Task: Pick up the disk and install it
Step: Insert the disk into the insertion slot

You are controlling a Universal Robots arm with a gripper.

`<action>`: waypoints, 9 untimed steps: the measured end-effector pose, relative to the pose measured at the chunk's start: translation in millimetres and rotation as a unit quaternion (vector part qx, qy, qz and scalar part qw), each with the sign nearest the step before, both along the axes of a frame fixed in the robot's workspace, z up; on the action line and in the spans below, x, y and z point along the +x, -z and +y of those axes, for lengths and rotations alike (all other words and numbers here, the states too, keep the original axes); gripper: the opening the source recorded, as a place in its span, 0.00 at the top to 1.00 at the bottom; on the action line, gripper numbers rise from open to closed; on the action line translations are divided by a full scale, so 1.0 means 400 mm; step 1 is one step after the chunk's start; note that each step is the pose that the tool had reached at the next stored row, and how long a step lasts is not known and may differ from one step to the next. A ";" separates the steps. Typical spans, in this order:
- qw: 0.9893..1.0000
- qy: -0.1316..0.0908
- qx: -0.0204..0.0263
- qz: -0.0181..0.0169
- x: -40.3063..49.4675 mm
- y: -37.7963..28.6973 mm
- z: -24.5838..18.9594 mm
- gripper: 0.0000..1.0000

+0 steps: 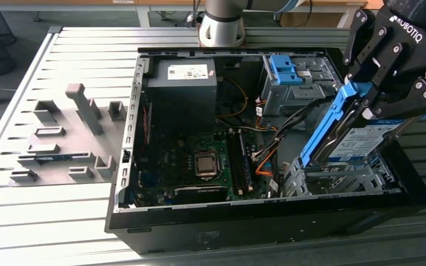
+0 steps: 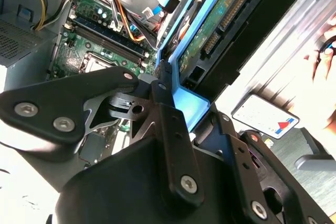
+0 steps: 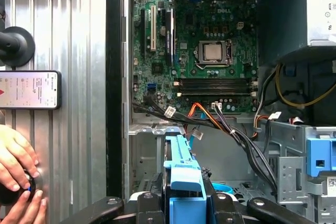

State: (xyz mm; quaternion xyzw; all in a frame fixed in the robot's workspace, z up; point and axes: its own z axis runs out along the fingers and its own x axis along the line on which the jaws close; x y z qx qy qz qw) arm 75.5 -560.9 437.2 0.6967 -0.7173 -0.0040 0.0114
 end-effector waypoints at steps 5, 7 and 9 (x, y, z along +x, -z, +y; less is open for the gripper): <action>1.000 0.000 0.000 -0.001 0.000 0.004 0.000 0.63; 1.000 0.000 0.000 -0.001 0.000 0.006 0.000 0.63; 1.000 0.000 0.000 -0.001 0.000 0.007 0.000 0.63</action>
